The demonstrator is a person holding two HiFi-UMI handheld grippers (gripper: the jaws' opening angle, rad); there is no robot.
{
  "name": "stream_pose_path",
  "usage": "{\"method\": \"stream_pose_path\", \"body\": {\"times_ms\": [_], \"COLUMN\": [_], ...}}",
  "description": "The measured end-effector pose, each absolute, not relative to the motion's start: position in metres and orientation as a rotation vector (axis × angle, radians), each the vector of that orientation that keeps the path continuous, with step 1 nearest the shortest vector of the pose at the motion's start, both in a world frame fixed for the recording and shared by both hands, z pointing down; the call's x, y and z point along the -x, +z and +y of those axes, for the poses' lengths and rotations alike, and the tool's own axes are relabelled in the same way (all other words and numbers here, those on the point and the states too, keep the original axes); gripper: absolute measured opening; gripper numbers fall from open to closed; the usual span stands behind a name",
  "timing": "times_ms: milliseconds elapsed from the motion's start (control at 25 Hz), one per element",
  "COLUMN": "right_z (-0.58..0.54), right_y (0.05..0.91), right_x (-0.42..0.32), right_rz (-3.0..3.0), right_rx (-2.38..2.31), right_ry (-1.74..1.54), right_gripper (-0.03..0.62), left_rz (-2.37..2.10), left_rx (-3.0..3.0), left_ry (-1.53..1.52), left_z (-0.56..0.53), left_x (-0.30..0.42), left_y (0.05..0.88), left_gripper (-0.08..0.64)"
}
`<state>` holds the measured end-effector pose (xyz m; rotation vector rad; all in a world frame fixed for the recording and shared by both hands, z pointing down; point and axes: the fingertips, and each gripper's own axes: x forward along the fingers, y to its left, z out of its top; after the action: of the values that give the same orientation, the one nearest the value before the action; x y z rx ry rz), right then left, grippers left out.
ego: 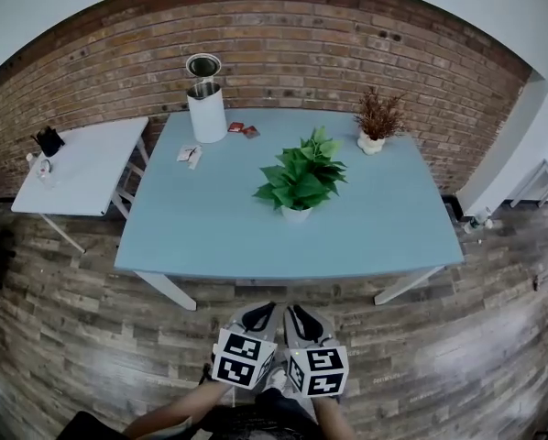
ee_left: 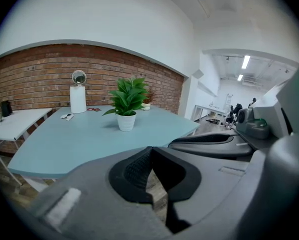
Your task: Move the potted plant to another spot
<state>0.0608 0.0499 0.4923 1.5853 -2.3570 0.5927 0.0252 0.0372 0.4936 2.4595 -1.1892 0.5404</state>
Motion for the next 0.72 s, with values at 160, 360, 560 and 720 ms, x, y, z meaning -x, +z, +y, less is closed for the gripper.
{"method": "stream_pose_path", "body": {"times_ms": [160,360,560,720], "right_z": [0.031,0.011,-0.004,-0.019], "right_y": [0.490,0.495,0.499,0.502], "right_x": [-0.071,-0.081,-0.088,-0.092], "right_rz": [-2.382,-2.385,-2.379,-2.371], "right_rx": [-1.538,-1.522,-1.521,-1.523], "right_ry": [0.564,0.542,0.519,0.484], "right_gripper": [0.066,0.100,0.121,0.137], "left_rz": [-1.253,-1.292,-1.311,-1.319], "left_rx": [-2.412,-2.393,-2.374,-2.375], "left_ry": [0.543,0.545,0.540,0.532], "left_z": [0.019,0.007,-0.003,-0.016], "left_x": [-0.031,-0.036,-0.037,-0.040], "left_y": [0.492,0.494,0.498,0.500], "left_gripper": [0.002,0.002,0.002,0.002]}}
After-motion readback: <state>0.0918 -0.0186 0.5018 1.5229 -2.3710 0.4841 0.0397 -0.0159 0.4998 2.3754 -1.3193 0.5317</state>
